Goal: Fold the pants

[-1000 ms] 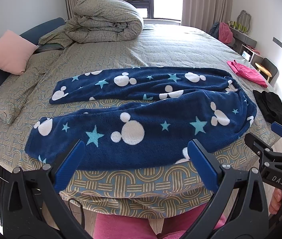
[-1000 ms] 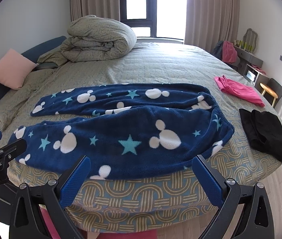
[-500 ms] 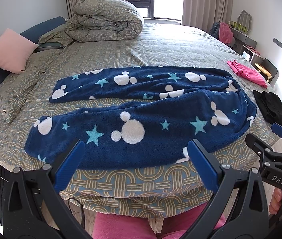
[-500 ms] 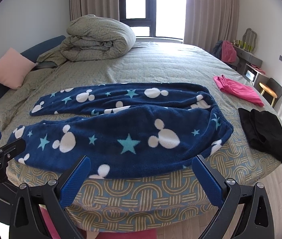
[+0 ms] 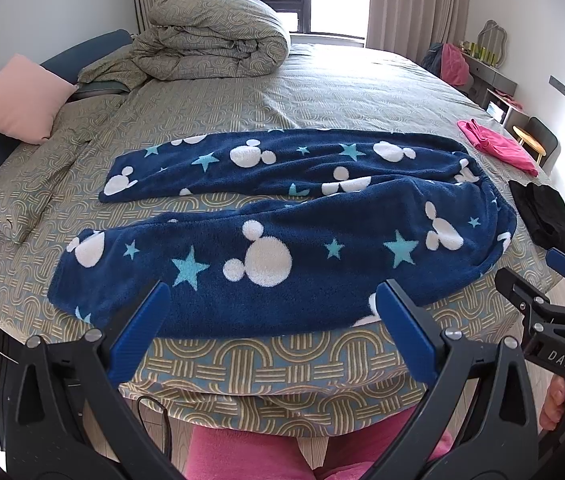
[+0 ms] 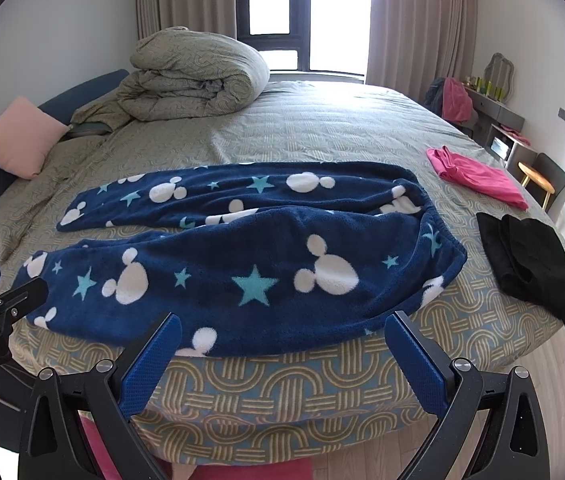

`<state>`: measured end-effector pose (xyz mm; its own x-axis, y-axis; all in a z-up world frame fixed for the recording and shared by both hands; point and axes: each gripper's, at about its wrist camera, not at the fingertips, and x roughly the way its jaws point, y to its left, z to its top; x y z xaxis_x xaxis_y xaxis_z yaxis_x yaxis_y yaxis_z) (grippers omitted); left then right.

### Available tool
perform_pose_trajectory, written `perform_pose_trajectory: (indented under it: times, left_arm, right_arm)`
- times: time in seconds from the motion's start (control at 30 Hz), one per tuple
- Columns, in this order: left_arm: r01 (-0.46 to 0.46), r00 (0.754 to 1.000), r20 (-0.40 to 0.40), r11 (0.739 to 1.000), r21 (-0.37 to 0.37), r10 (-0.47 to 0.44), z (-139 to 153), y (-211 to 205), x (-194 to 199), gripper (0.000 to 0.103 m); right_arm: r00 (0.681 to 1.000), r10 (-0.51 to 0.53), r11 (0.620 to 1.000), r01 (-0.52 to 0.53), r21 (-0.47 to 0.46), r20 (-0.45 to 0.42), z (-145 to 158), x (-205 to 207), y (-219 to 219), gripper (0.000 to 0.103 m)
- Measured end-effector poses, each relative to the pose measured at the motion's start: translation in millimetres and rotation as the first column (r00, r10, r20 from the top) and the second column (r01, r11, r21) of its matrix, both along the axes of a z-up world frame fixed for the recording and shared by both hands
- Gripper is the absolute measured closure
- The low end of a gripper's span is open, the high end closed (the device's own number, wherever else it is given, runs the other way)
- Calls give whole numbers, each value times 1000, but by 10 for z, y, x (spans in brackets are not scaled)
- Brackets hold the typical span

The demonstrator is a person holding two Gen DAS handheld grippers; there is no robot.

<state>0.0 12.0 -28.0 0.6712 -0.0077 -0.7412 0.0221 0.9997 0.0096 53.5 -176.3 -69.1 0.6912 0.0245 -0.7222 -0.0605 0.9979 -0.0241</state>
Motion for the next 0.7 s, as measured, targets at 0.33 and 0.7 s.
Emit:
perform_pose_trajectory:
  times: [0.33, 0.7]
  left_arm:
    - [-8, 1000, -17, 1000, 5, 9, -80, 49, 45, 1]
    - [-43, 997, -69, 999, 18, 44, -243, 207, 130, 1]
  right_arm:
    - [1000, -3, 1000, 3, -3, -15, -55, 42, 8, 0]
    - [998, -23, 1000, 23, -4, -54, -200, 145, -32, 0]
